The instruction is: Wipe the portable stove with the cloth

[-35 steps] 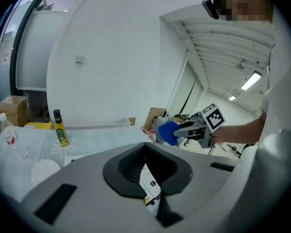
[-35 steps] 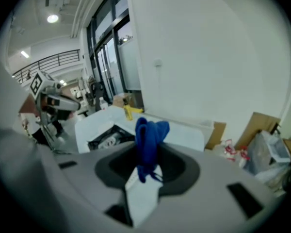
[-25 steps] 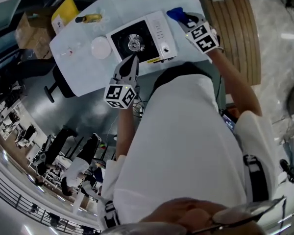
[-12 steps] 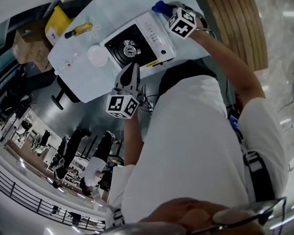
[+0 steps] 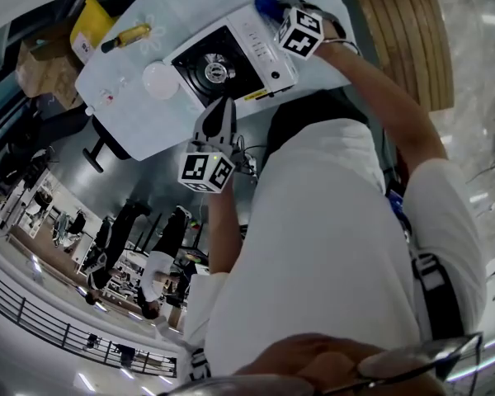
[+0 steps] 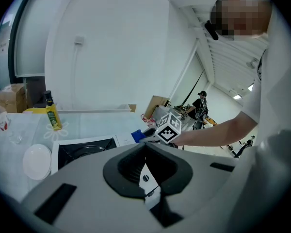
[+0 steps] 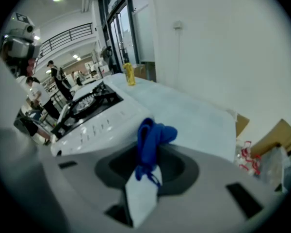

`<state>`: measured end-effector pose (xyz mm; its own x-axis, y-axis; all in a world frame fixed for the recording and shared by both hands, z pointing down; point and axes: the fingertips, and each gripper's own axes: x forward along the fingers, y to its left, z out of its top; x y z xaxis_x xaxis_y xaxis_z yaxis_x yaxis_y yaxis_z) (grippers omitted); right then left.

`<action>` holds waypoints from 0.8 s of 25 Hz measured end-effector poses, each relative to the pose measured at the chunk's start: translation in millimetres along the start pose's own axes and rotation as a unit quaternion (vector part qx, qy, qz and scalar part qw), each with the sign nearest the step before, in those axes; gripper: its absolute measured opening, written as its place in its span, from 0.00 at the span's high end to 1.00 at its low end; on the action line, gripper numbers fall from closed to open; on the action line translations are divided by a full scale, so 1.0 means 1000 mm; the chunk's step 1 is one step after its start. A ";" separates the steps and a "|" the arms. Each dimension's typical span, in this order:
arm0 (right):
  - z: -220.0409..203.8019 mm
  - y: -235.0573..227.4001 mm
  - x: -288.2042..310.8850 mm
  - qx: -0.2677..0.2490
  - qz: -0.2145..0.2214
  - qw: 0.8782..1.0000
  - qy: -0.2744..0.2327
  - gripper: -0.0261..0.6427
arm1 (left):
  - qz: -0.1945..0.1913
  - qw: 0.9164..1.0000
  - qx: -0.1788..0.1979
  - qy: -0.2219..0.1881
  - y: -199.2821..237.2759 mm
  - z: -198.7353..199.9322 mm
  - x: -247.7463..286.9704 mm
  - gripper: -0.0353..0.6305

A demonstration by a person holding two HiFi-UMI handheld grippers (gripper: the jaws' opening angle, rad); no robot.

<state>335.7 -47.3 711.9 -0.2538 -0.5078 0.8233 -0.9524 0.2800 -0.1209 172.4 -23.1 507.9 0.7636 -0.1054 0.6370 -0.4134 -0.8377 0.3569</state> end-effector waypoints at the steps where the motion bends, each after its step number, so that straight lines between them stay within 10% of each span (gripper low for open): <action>1: -0.001 0.004 0.000 -0.005 0.002 1.000 -0.001 0.77 | 0.000 1.000 -0.001 0.001 0.000 -0.001 0.000 0.90; 20: -0.028 0.051 -0.007 -0.038 0.027 0.999 0.015 0.77 | -0.012 1.000 -0.002 -0.001 -0.009 -0.018 -0.008 0.90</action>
<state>293.4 -6.9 715.7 -0.2974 -0.4662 0.8332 -0.9220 0.3669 -0.1238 161.0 -5.3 512.0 0.7743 -0.0860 0.6269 -0.3964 -0.8382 0.3745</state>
